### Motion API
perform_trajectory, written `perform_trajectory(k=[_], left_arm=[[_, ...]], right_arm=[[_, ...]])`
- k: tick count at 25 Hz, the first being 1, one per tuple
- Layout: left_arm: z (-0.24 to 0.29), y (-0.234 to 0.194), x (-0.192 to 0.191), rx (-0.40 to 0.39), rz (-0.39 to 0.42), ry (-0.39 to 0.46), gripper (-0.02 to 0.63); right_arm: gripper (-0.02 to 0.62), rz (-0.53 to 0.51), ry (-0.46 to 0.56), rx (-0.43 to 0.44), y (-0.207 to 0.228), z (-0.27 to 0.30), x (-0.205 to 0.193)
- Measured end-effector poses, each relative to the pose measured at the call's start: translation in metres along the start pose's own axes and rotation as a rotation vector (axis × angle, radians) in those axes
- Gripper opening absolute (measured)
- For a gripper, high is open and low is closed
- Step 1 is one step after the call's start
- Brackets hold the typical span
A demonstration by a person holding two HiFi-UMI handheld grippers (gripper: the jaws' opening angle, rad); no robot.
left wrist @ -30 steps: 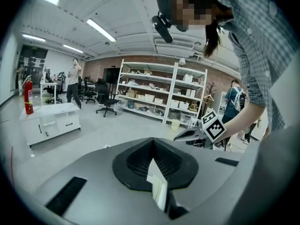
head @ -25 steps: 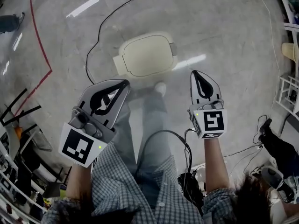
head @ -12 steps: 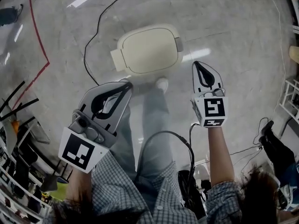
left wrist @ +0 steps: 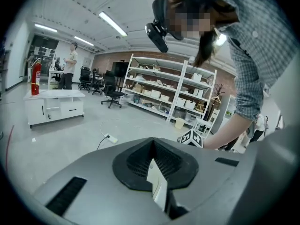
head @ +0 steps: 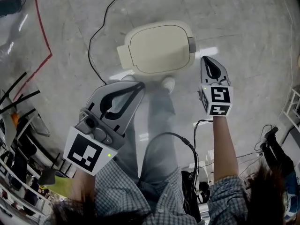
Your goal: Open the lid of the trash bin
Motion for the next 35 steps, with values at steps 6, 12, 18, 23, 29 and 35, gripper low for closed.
perform_trajectory(k=[6, 12, 18, 23, 29, 35], left_arm=[[0.004, -0.001, -0.010, -0.018, 0.004, -0.027, -0.003], [0.005, -0.005, -0.016, -0.005, -0.019, -0.031, -0.002], [0.008, -0.005, -0.018, -0.008, -0.030, -0.028, -0.002], [0.010, -0.005, -0.020, -0.010, -0.035, -0.026, -0.002], [0.009, -0.006, -0.019, -0.013, -0.045, -0.025, -0.003], [0.004, -0.012, -0.017, 0.008, -0.059, -0.015, -0.002]], right_arm=[[0.017, -0.037, -0.074, 0.014, -0.004, 0.024, -0.027], [0.017, -0.084, -0.130, 0.044, -0.013, 0.049, -0.040], [0.017, -0.064, -0.188, 0.023, -0.010, 0.068, -0.050], [0.017, 0.011, -0.196, 0.010, -0.009, 0.070, -0.053], [0.017, -0.003, -0.211, 0.012, -0.007, 0.071, -0.056], [0.017, -0.014, -0.220, 0.011, -0.008, 0.072, -0.058]])
Point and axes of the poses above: the fingertips, and each gripper's own axes: z forward along the fingers, y to its right, x out of its top, the point moved 1 cm from there along -z, backward along the fingers, and after that the axes turned 7 degrees about -x, right-handed, at the moved point
